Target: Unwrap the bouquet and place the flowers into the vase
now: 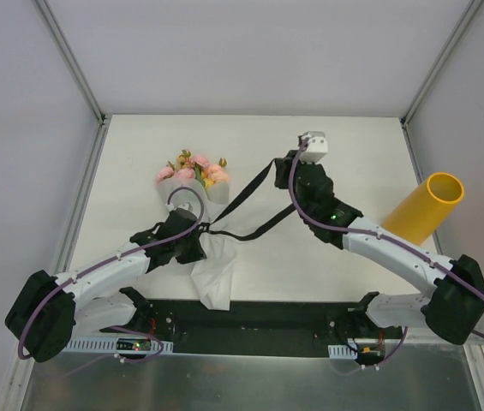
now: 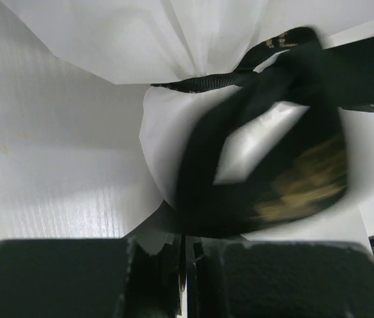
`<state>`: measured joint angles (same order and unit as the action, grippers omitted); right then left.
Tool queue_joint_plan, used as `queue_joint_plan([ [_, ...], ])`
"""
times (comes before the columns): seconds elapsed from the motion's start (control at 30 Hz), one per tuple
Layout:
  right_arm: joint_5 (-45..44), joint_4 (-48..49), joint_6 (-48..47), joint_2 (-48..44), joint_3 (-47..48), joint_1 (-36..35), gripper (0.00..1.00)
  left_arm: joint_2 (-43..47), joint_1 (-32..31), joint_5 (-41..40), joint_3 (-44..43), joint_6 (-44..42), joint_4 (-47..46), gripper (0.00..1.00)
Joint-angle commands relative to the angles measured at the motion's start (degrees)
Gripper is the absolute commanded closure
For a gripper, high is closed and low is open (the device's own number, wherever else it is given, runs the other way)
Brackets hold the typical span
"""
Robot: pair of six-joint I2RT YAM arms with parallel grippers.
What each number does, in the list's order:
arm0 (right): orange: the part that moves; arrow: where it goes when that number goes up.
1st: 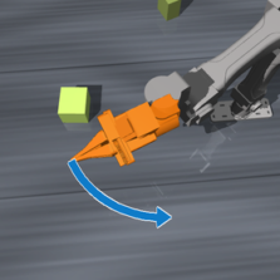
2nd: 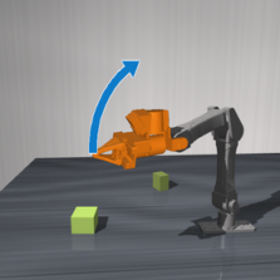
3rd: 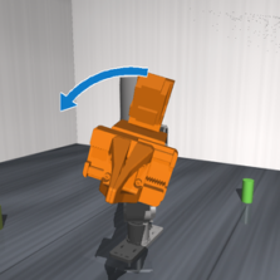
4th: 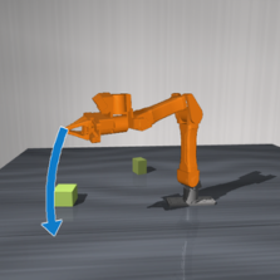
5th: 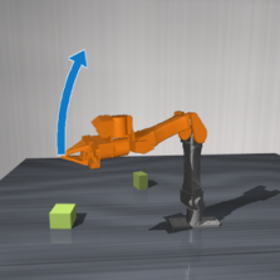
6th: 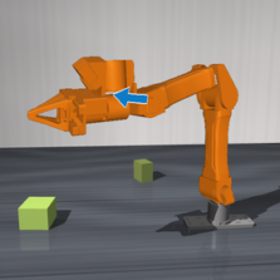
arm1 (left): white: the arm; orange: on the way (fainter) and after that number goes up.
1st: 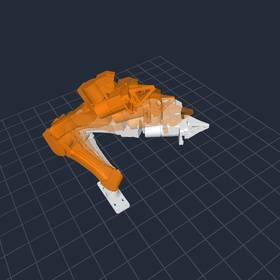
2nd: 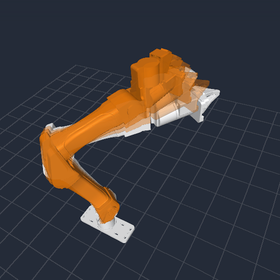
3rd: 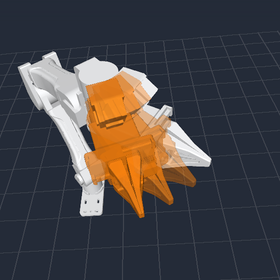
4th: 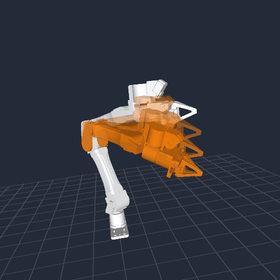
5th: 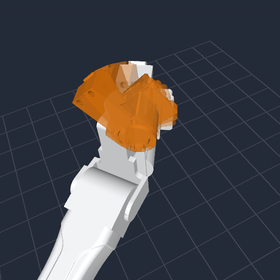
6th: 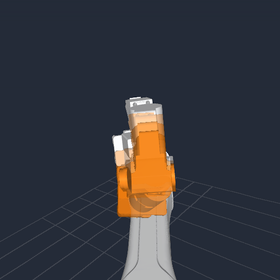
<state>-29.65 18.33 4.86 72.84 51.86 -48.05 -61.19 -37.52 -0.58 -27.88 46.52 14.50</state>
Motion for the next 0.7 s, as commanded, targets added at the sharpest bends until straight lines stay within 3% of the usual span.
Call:
queue_joint_plan([
  [0.0,-8.2,-3.9,-0.7,-2.1,7.1,6.1,1.00,-0.2,0.0,-2.4,-2.2,0.1,1.6,1.00],
  [0.23,-4.9,-13.8,5.0,1.4,9.7,12.4,1.00,0.3,0.0,-0.7,-3.3,-2.1,1.4,1.00],
  [0.27,-3.9,-16.8,6.7,1.8,10.3,12.4,0.96,0.7,0.0,-0.6,-3.3,-2.4,1.2,1.00],
  [0.37,2.3,-24.5,10.8,1.4,11.6,12.2,0.69,2.1,0.0,-0.3,-3.0,-3.0,0.7,1.00],
  [0.43,8.7,-24.7,11.0,-0.1,10.7,11.5,0.57,2.7,0.0,-0.4,-2.7,-3.3,0.7,1.00],
  [0.53,19.6,-22.6,10.6,-2.3,9.8,10.0,0.48,3.6,0.0,0.1,-2.4,-3.8,0.2,1.00],
  [0.67,27.1,-14.6,7.4,-1.8,7.4,5.0,0.43,4.1,0.0,0.5,-2.4,-4.4,-0.6,1.00],
])
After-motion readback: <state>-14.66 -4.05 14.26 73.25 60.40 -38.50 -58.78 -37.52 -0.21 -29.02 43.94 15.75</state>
